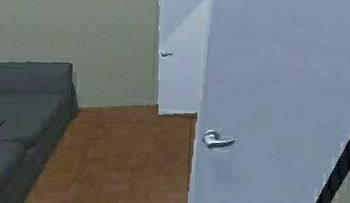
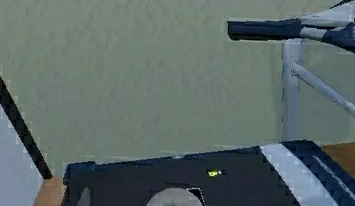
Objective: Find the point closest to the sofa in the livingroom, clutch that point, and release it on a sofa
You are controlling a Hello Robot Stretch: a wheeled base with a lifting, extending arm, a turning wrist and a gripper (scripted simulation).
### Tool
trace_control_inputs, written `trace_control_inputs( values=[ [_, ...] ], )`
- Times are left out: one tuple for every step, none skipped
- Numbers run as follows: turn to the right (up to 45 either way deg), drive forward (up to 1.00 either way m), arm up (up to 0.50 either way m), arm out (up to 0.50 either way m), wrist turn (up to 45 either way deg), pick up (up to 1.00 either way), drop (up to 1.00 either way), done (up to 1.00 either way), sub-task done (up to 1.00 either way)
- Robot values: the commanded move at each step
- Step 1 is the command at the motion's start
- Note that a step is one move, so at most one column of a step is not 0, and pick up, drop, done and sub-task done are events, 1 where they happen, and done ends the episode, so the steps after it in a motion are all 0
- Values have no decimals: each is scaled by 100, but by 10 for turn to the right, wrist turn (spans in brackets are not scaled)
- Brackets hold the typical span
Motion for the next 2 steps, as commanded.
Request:
trace_control_inputs(
  values=[
    [-300, 0, 0, 0, 0, 0, 0, 0, 0],
    [0, 0, 34, 0, 0, 0, 0, 0, 0]
  ],
)
